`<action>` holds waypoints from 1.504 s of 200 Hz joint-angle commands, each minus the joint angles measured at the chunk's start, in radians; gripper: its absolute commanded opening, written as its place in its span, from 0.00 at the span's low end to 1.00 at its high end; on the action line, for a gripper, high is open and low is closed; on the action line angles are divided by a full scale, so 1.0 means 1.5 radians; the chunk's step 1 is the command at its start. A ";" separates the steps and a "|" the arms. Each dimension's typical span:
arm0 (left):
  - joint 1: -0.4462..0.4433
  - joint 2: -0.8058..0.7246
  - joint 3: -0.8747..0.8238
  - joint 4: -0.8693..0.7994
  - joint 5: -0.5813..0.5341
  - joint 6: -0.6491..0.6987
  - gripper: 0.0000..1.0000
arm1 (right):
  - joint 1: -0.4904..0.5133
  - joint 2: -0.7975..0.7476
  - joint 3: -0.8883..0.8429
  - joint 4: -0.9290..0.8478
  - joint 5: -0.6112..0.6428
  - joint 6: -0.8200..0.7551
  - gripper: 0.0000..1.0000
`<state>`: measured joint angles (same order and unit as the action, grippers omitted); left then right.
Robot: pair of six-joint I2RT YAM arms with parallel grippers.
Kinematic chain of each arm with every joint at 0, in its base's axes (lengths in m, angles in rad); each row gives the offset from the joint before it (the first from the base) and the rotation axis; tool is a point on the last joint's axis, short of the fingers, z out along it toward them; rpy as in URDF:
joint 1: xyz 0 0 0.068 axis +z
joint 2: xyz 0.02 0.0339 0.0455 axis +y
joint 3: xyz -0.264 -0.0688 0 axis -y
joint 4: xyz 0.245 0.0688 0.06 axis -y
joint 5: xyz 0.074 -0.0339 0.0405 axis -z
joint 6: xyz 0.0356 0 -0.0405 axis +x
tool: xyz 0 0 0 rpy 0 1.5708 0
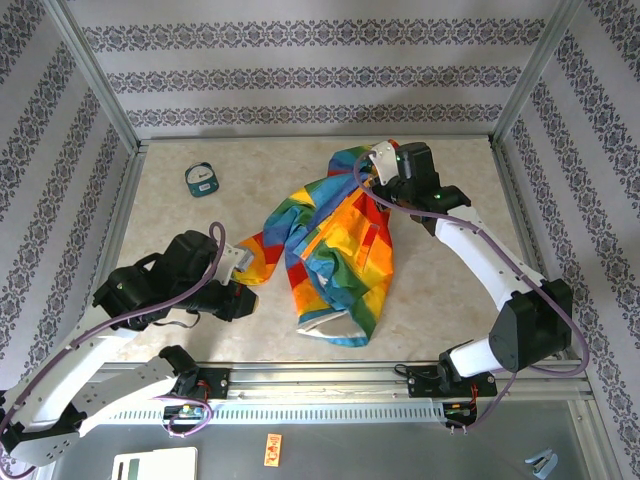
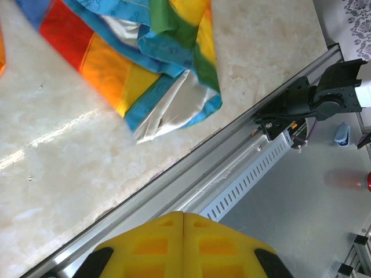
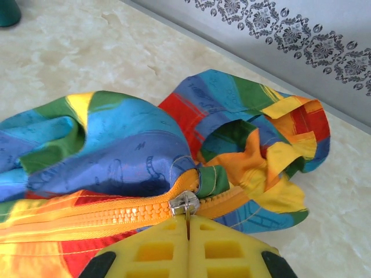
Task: Zip up the jacket
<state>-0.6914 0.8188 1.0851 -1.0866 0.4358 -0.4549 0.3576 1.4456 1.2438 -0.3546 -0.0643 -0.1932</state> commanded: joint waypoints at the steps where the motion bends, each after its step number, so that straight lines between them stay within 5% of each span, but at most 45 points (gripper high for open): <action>1: 0.010 -0.005 0.005 -0.007 -0.027 0.003 0.00 | -0.002 0.000 0.014 0.025 -0.026 0.007 0.00; 51: 0.013 0.043 -0.046 0.150 -0.069 0.014 0.18 | 0.012 -0.013 -0.020 0.021 -0.041 0.017 0.00; 102: 0.013 0.206 -0.118 0.430 -0.158 0.128 0.57 | 0.015 -0.017 -0.035 0.022 -0.046 0.022 0.00; 153: 0.015 0.443 -0.103 0.596 -0.247 0.291 0.68 | 0.019 -0.012 -0.045 0.031 -0.057 0.039 0.00; 219: 0.041 0.671 -0.013 0.626 -0.273 0.334 0.82 | 0.031 0.012 -0.036 0.031 -0.067 0.047 0.00; 259: 0.044 0.723 0.012 0.650 -0.254 0.341 0.74 | 0.033 0.017 -0.029 0.034 -0.064 0.043 0.00; 301: 0.056 0.670 -0.002 0.626 -0.227 0.345 0.10 | 0.032 0.004 -0.022 0.028 -0.043 0.030 0.00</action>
<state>-0.6327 1.8832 1.0969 -0.1406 0.0746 0.0383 0.3958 1.4631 1.1862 -0.3248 -0.1459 -0.1368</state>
